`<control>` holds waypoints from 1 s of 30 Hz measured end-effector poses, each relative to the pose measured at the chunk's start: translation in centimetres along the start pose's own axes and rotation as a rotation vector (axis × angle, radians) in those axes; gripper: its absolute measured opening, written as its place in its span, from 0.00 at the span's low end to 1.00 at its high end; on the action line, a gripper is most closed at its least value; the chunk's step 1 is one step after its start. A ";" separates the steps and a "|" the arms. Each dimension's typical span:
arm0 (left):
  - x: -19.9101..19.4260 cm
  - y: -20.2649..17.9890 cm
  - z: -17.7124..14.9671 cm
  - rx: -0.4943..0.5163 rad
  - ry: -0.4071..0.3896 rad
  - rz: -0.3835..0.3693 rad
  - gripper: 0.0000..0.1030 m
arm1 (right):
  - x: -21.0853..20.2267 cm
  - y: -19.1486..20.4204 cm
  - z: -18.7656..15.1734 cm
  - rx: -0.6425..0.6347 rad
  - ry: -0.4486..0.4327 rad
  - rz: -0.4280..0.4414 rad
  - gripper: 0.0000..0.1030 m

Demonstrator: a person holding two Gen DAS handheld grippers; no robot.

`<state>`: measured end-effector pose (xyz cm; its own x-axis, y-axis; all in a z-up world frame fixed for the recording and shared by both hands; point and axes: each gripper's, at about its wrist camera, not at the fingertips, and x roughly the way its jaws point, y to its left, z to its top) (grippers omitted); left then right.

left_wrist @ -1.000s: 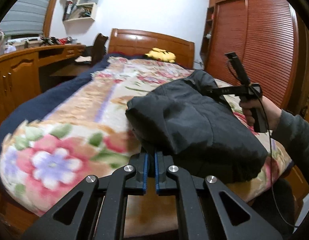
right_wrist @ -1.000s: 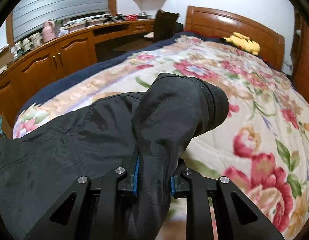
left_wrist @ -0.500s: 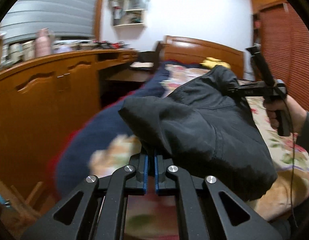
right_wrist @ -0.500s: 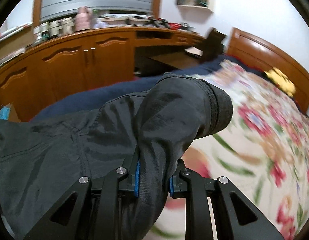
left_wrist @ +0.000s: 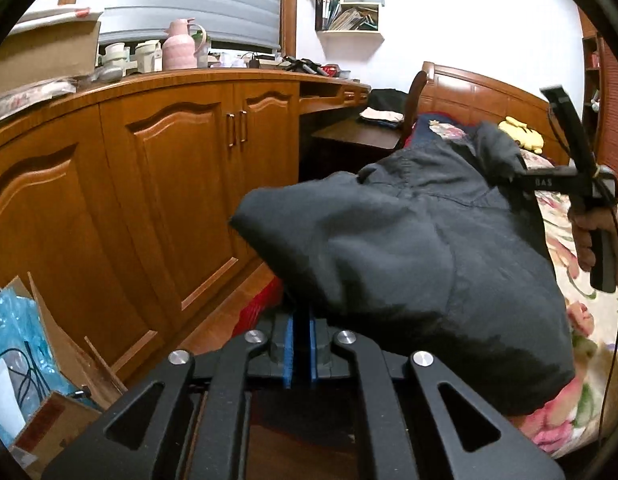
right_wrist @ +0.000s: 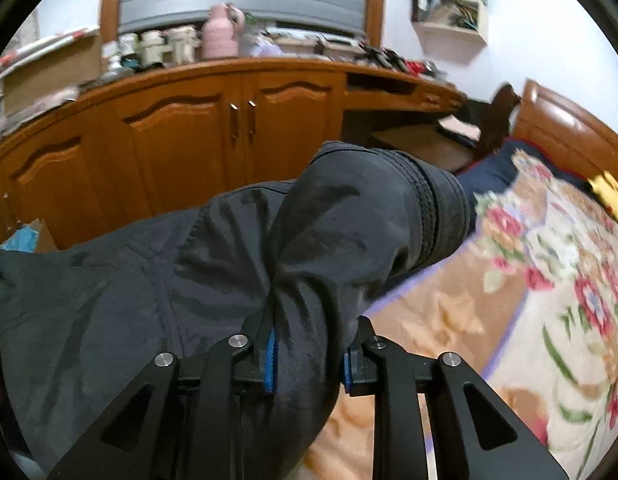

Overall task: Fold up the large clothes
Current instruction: 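Carry the jacket bundle off the bed with both tools toward the cabinet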

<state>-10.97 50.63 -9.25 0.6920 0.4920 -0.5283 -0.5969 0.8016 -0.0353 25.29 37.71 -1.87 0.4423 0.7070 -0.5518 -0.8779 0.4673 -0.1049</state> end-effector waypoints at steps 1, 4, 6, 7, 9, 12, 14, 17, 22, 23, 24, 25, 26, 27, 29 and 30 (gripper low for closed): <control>0.1 0.4 0.2 -0.005 0.002 -0.001 0.08 | 0.3 -0.3 -0.5 0.013 0.014 -0.010 0.28; -0.4 0.6 0.5 -0.019 -0.001 0.002 0.29 | 1.0 -2.2 -1.7 0.059 0.056 -0.004 0.40; -1.4 0.6 0.6 -0.026 -0.023 -0.012 0.47 | 0.6 -3.0 -2.6 0.055 0.072 -0.026 0.46; -1.8 0.6 0.7 -0.030 -0.029 -0.022 0.52 | 0.1 -3.4 -3.3 0.042 0.063 -0.038 0.53; -2.9 0.5 0.8 -0.034 -0.044 -0.032 0.83 | -0.9 -3.9 -4.1 0.034 0.048 -0.040 0.66; -4.6 -0.4 0.9 -0.023 -0.065 -0.056 0.85 | -2.7 -4.0 -5.4 0.051 0.031 -0.025 0.69; -5.6 -1.5 1.0 -0.006 -0.077 -0.055 0.85 | -4.2 -4.2 -6.5 0.053 0.017 -0.018 0.69; -6.6 -2.9 1.5 0.020 -0.091 -0.067 0.85 | -5.7 -3.9 -7.0 0.056 0.003 -0.018 0.69; -8.1 -5.7 1.9 0.046 -0.107 -0.109 0.87 | -11.4 -3.7 -10.0 0.063 -0.036 -0.027 0.69; -8.2 -6.3 1.9 0.050 -0.104 -0.121 0.90 | -12.1 -3.5 -10.4 0.057 -0.045 -0.030 0.69; -8.5 -7.0 1.8 0.053 -0.106 -0.128 0.90 | -12.9 -3.5 -10.7 0.053 -0.051 -0.037 0.69; -8.6 -7.7 1.8 0.060 -0.108 -0.135 0.90 | -13.7 -3.5 -11.1 0.054 -0.057 -0.044 0.69; -8.7 -8.3 1.7 0.065 -0.108 -0.140 0.90 | -14.5 -3.4 -11.5 0.057 -0.067 -0.044 0.69; -8.8 -9.0 1.7 0.070 -0.103 -0.150 0.90 | -15.0 -3.5 -11.8 0.061 -0.075 -0.041 0.69; -9.0 -10.3 1.6 0.078 -0.099 -0.166 0.90 | -16.3 -3.9 -12.7 0.078 -0.090 -0.036 0.69; -9.1 -11.2 1.5 0.084 -0.097 -0.172 0.90 | -17.3 -4.0 -13.4 0.084 -0.096 -0.036 0.69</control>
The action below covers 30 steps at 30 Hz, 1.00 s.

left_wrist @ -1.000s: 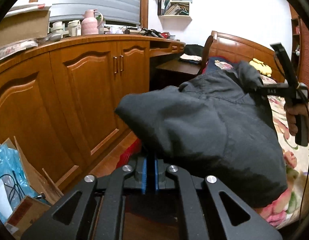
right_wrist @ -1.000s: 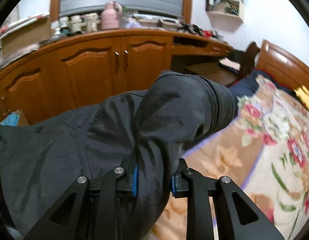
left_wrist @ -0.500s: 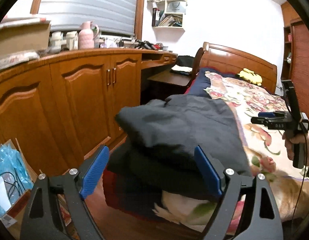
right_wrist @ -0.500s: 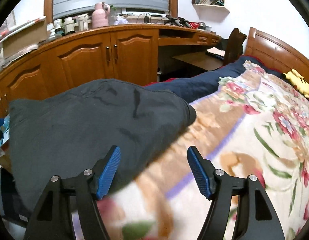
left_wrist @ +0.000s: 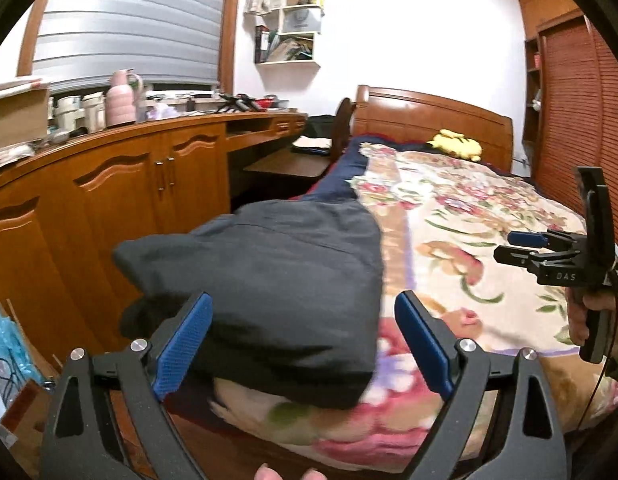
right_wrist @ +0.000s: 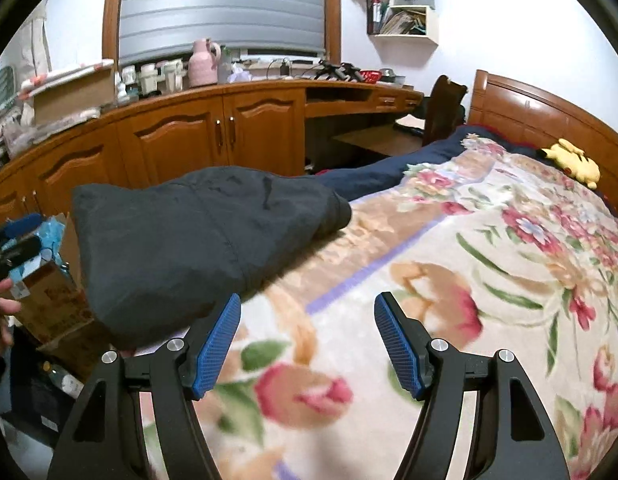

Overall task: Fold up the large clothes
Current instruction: 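Carry the jacket bundle off the bed with both tools toward the cabinet, then open both tools to release the jacket beside the bed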

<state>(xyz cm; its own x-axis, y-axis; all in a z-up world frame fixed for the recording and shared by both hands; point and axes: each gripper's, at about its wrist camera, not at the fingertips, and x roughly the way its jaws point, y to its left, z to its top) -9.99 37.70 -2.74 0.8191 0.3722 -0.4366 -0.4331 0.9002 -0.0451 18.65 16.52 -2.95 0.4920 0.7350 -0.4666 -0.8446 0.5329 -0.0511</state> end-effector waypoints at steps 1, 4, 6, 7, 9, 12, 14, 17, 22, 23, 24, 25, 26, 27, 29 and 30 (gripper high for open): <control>0.0 -0.7 0.0 0.005 0.003 -0.003 0.90 | -0.8 -0.2 -0.4 0.007 -0.004 -0.001 0.69; 0.0 -2.9 0.0 0.014 -0.001 -0.034 0.90 | -2.7 -0.9 -1.5 0.021 -0.017 -0.011 0.69; 0.3 -4.5 0.0 0.017 0.004 -0.051 0.90 | -3.8 -1.3 -2.2 0.030 -0.024 -0.023 0.69; 0.3 -5.1 0.0 0.018 0.007 -0.060 0.90 | -4.5 -1.5 -2.7 0.034 -0.029 -0.029 0.69; 0.6 -6.8 -0.1 0.031 0.019 -0.090 0.90 | -5.9 -1.8 -3.5 0.039 -0.037 -0.041 0.69; 1.1 -9.6 -0.3 0.057 0.027 -0.118 0.90 | -7.9 -2.6 -4.9 0.054 -0.046 -0.061 0.69; 1.4 -11.4 -0.5 0.070 0.032 -0.141 0.90 | -9.1 -3.1 -5.9 0.063 -0.049 -0.077 0.70; 1.9 -13.9 -0.7 0.084 0.041 -0.174 0.90 | -10.9 -4.0 -7.2 0.085 -0.054 -0.094 0.75; 2.7 -18.1 -1.0 0.109 0.051 -0.217 0.90 | -13.4 -5.4 -9.0 0.136 -0.053 -0.119 0.79; 2.8 -19.2 -1.0 0.116 0.053 -0.227 0.90 | -13.9 -5.6 -9.3 0.146 -0.055 -0.133 0.81; 2.9 -19.9 -1.0 0.121 0.053 -0.235 0.90 | -14.4 -5.8 -9.7 0.156 -0.056 -0.142 0.82; 3.0 -20.5 -1.1 0.124 0.053 -0.240 0.90 | -14.9 -5.9 -10.0 0.166 -0.056 -0.153 0.84; 3.1 -21.4 -1.1 0.126 0.054 -0.251 0.90 | -15.4 -6.0 -10.4 0.174 -0.055 -0.164 0.85; 3.3 -22.5 -1.2 0.127 0.057 -0.272 0.90 | -15.9 -6.1 -10.7 0.181 -0.058 -0.180 0.85; 3.5 -24.0 -1.4 0.131 0.064 -0.297 0.90 | -17.2 -6.5 -11.6 0.198 -0.064 -0.223 0.85; 3.6 -25.2 -1.5 0.139 0.070 -0.313 0.90 | -17.8 -6.6 -11.9 0.207 -0.065 -0.244 0.85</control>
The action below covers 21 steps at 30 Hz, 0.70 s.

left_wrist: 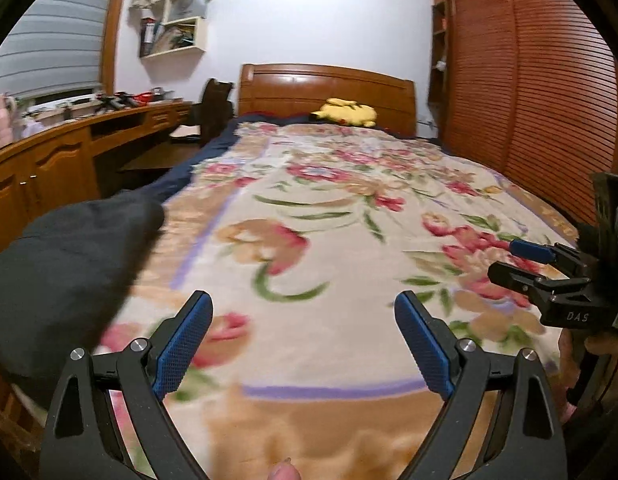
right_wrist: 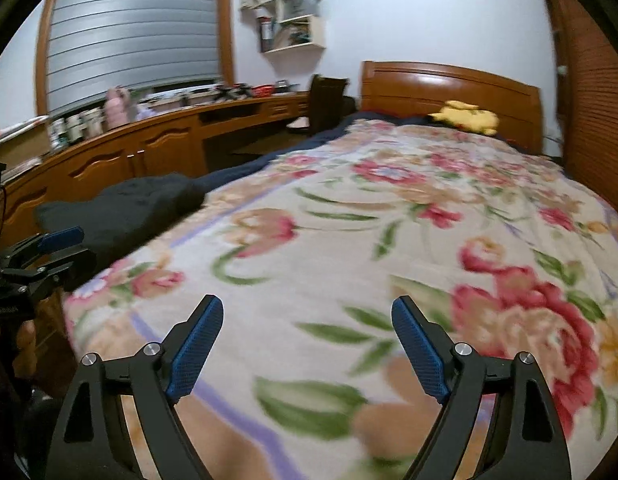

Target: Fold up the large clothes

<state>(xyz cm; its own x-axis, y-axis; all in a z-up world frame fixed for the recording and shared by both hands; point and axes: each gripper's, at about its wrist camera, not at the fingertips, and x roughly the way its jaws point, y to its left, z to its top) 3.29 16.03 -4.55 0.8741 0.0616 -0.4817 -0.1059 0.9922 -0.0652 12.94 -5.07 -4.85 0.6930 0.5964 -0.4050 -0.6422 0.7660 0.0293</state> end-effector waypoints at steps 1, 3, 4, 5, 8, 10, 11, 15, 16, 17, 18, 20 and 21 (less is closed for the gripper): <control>0.4 -0.9 0.1 0.008 0.007 -0.011 0.90 | -0.7 -0.4 -0.3 0.016 -0.007 -0.024 0.85; 1.0 -2.7 0.4 0.022 0.009 -0.031 0.90 | -2.1 -1.4 -0.6 0.058 -0.017 -0.041 0.85; 1.1 -3.4 0.4 0.026 0.005 -0.037 0.90 | -2.8 -1.8 -0.8 0.078 -0.021 -0.052 0.85; 1.3 -4.5 0.6 0.032 0.002 -0.050 0.90 | -3.5 -2.3 -1.0 0.092 -0.025 -0.065 0.85; 1.7 -6.4 1.1 0.044 -0.003 -0.073 0.90 | -5.7 -3.5 -1.4 0.129 -0.044 -0.095 0.85; 1.9 -7.7 1.3 0.059 -0.017 -0.083 0.90 | -7.1 -4.2 -1.6 0.142 -0.062 -0.124 0.85; 1.8 -8.6 1.5 0.068 -0.027 -0.086 0.90 | -7.5 -4.5 -1.9 0.145 -0.071 -0.135 0.85; 1.9 -10.8 1.5 0.098 -0.055 -0.089 0.90 | -9.9 -5.3 -2.4 0.163 -0.113 -0.182 0.85; 1.8 -11.2 1.5 0.102 -0.061 -0.089 0.90 | -10.5 -5.3 -2.6 0.165 -0.124 -0.196 0.85; 1.8 -11.6 1.4 0.105 -0.067 -0.090 0.90 | -11.0 -5.5 -2.9 0.164 -0.137 -0.211 0.85; 1.9 -11.9 1.3 0.108 -0.073 -0.092 0.90 | -11.6 -5.4 -3.1 0.160 -0.148 -0.227 0.85; 1.9 -12.3 1.2 0.116 -0.084 -0.089 0.90 | -12.1 -5.2 -3.6 0.148 -0.169 -0.256 0.85; 2.0 -12.3 1.1 0.119 -0.090 -0.083 0.90 | -12.1 -4.9 -3.7 0.143 -0.176 -0.266 0.85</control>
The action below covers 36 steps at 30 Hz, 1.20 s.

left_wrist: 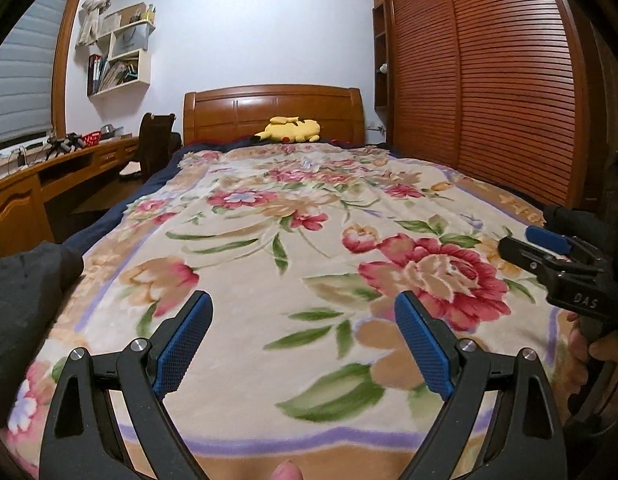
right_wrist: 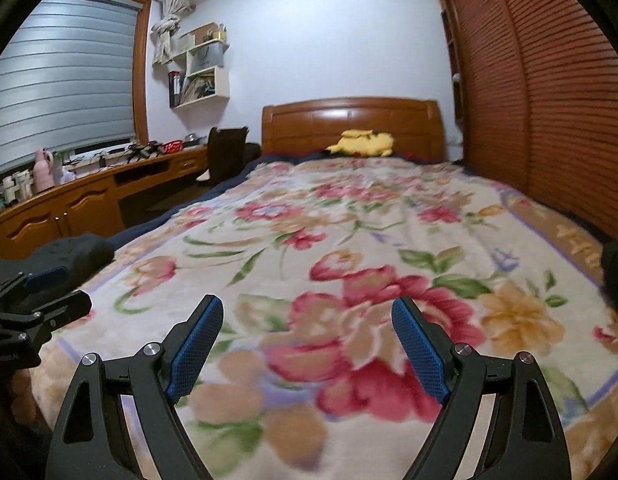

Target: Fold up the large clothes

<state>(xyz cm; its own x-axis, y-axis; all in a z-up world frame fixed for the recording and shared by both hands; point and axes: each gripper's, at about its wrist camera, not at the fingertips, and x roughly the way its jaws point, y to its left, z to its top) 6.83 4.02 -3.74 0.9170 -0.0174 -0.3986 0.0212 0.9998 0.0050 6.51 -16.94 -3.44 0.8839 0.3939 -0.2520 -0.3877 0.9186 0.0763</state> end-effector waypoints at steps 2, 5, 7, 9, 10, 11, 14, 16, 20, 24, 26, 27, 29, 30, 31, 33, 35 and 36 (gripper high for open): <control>0.1 -0.2 -0.3 0.006 -0.011 0.013 0.90 | -1.0 0.0 -0.5 -0.006 -0.018 -0.012 0.85; 0.0 -0.4 -0.6 0.001 -0.030 0.048 0.90 | -1.9 -0.1 -0.9 -0.002 -0.031 -0.017 0.85; 0.0 -0.2 -0.7 -0.011 -0.027 0.036 0.90 | -1.9 -0.3 -1.2 0.008 -0.025 -0.007 0.85; 0.1 -0.1 -0.8 -0.029 -0.015 0.025 0.90 | -2.0 -0.1 -1.4 0.004 -0.020 -0.008 0.85; 0.2 -0.2 -0.8 -0.032 -0.013 0.024 0.90 | -1.5 0.0 -1.5 0.001 -0.019 -0.012 0.85; 0.2 -0.2 -0.9 -0.034 -0.011 0.024 0.90 | -1.0 0.1 -1.5 -0.002 -0.015 -0.014 0.85; 0.3 -0.3 -1.0 -0.036 -0.007 0.020 0.90 | 0.0 0.1 -1.3 -0.005 -0.011 -0.016 0.85; 0.3 -0.2 -1.1 -0.038 -0.006 0.013 0.90 | 0.1 0.0 -1.2 -0.006 -0.012 -0.019 0.85; 0.2 0.0 -1.3 -0.053 -0.009 0.003 0.90 | 0.6 -0.3 -1.1 -0.006 -0.018 -0.021 0.85; 0.3 0.1 -1.3 -0.054 -0.008 0.004 0.90 | 0.6 -0.7 -1.2 -0.009 -0.020 -0.018 0.85; 0.3 0.1 -1.3 -0.053 -0.007 0.005 0.90 | 0.6 -0.8 -1.1 -0.009 -0.022 -0.019 0.85; 0.4 0.1 -1.3 -0.053 -0.007 0.005 0.90 | 0.7 -0.8 -1.1 -0.010 -0.022 -0.018 0.85; 0.3 0.1 -1.3 -0.053 -0.008 0.005 0.90 | 0.7 -1.0 -1.1 -0.012 -0.023 -0.016 0.85; 0.4 0.1 -1.3 -0.052 -0.007 0.006 0.90 | 0.7 -1.1 -1.3 -0.014 -0.023 -0.013 0.85; 0.3 0.1 -1.3 -0.053 -0.007 0.005 0.90 | 0.7 -1.1 -1.2 -0.014 -0.023 -0.013 0.85; 0.4 0.2 -1.4 -0.054 -0.006 0.004 0.90 | 0.7 -1.2 -1.3 -0.017 -0.025 -0.010 0.85; 0.4 0.1 -1.4 -0.054 -0.007 0.005 0.90 | 0.7 -1.2 -1.3 -0.022 -0.026 -0.008 0.85; 0.4 0.1 -1.4 -0.054 -0.006 0.005 0.90 | 0.8 -1.3 -1.3 -0.023 -0.027 -0.008 0.85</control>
<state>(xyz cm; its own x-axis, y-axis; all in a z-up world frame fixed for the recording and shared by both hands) 6.62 4.16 -5.18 0.9195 -0.0123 -0.3928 -0.0047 0.9991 -0.0424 7.33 -17.85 -4.97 0.8934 0.3878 -0.2266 -0.3865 0.9208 0.0522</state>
